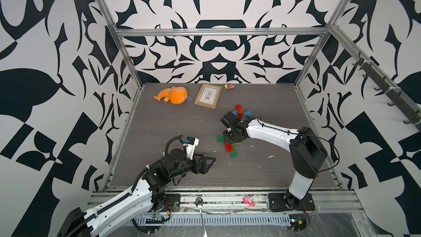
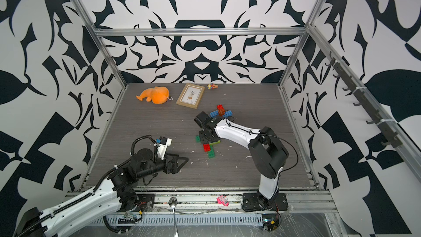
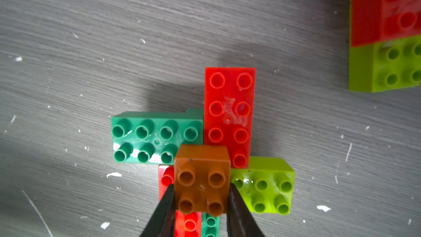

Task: Assemble a small pinwheel with lego
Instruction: Move the lego brick at the center of the board.

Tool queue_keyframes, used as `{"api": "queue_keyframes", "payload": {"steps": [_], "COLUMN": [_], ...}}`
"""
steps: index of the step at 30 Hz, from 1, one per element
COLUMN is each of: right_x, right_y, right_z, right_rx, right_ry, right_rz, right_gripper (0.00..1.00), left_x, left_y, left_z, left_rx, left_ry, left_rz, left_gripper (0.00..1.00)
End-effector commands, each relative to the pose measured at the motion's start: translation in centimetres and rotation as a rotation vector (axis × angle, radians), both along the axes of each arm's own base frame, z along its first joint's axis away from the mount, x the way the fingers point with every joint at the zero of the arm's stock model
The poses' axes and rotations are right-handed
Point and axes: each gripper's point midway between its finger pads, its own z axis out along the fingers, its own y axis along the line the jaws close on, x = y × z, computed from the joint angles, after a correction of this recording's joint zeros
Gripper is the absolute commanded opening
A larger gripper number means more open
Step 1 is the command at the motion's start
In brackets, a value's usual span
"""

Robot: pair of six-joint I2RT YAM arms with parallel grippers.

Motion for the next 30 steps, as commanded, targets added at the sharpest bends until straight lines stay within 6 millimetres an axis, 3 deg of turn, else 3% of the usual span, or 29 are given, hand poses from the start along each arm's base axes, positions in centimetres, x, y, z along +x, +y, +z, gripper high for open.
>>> {"api": "queue_keyframes", "payload": {"steps": [1,11,17,30], "right_x": [2.1,8.8,11.7,14.2], "right_y": [1.1,3.3,4.4,6.1], "right_z": [2.4,3.9,4.7,2.9], "right_rx": [0.038,0.052,0.077,0.086], "right_ry": [-0.052,-0.048,-0.048,-0.004], "right_rz": [-0.016,-0.093,-0.118,-0.154], "right_gripper": [0.3,0.24,0.23,0.21], "left_x": [0.4,0.9,0.9,0.9], "left_y": [0.3,0.1,0.2,0.5], "left_z": [-0.1,-0.4,-0.2,-0.1], "left_rx": [0.006,0.008,0.006,0.008], "left_ry": [-0.007,0.009,0.007,0.005], "left_rz": [0.028,0.048,0.051,0.062], "left_gripper": [1.0,1.0,1.0,1.0]}}
